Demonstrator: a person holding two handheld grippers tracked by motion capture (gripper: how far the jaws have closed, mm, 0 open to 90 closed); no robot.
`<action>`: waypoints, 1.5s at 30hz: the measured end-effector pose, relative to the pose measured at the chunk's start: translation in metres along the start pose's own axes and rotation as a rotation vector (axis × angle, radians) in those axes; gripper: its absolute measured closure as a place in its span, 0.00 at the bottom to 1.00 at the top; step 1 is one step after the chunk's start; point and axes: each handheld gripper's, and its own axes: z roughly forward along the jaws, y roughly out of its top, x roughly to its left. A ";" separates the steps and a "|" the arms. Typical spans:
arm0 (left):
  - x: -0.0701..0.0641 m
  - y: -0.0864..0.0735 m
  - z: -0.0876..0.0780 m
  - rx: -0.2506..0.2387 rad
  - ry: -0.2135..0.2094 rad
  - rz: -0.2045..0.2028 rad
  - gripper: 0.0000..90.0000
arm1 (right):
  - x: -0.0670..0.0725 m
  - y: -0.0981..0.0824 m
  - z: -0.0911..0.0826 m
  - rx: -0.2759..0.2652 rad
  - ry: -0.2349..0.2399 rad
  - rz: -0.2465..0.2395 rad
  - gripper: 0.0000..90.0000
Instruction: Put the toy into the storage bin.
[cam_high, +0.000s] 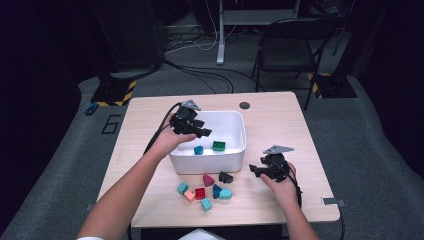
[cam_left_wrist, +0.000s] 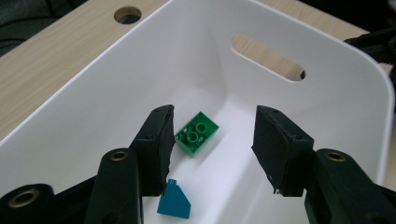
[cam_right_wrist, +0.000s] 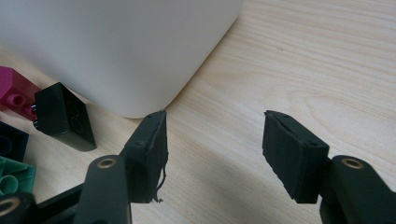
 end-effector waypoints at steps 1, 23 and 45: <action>-0.002 -0.001 -0.005 -0.010 0.002 0.003 0.53 | 0.000 0.000 0.000 -0.002 0.000 0.001 0.44; -0.029 -0.043 -0.082 -0.059 -0.059 0.066 0.56 | 0.002 -0.001 0.001 0.004 -0.003 0.004 0.44; -0.041 -0.106 -0.081 -0.068 -0.119 0.063 0.57 | 0.003 -0.001 0.002 0.007 0.000 0.010 0.44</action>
